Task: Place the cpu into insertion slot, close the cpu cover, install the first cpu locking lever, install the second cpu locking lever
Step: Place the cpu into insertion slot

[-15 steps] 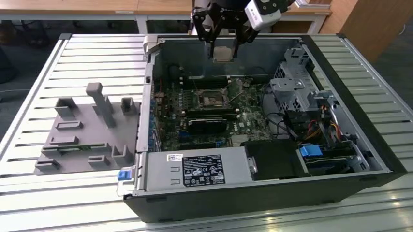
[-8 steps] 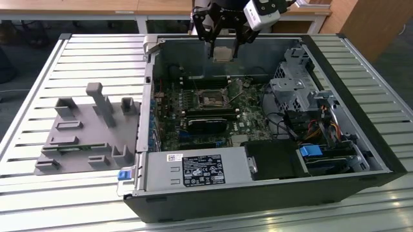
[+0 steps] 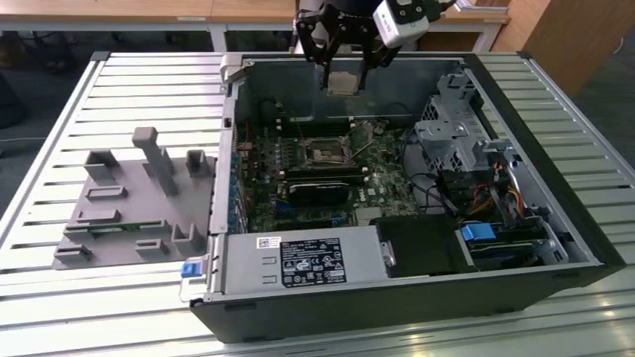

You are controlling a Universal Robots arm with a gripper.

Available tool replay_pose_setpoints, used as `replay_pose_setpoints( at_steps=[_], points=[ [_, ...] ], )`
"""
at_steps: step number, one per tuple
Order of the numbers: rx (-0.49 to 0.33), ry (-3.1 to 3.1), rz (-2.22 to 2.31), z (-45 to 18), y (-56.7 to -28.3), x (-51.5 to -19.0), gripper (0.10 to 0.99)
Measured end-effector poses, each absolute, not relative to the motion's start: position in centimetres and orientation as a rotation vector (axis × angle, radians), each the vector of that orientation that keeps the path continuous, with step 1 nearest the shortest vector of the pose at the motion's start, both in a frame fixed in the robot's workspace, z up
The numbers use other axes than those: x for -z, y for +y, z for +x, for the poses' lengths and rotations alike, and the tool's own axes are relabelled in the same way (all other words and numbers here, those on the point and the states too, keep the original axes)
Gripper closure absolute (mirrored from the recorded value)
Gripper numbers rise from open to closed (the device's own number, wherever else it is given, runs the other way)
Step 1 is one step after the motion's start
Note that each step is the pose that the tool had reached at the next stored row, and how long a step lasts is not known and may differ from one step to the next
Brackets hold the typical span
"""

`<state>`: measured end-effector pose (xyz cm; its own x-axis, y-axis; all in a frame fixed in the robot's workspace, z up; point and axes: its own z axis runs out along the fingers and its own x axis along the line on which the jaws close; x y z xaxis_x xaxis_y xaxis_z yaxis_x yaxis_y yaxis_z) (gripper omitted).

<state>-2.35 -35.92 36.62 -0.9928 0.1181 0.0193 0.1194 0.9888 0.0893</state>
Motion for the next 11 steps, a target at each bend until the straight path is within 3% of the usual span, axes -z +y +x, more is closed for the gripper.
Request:
replay_pose_setpoints(
  at_steps=[11],
  points=[
    [0.142,-3.115,-0.268,-2.37,-35.91,-36.59,0.545]
  ],
)
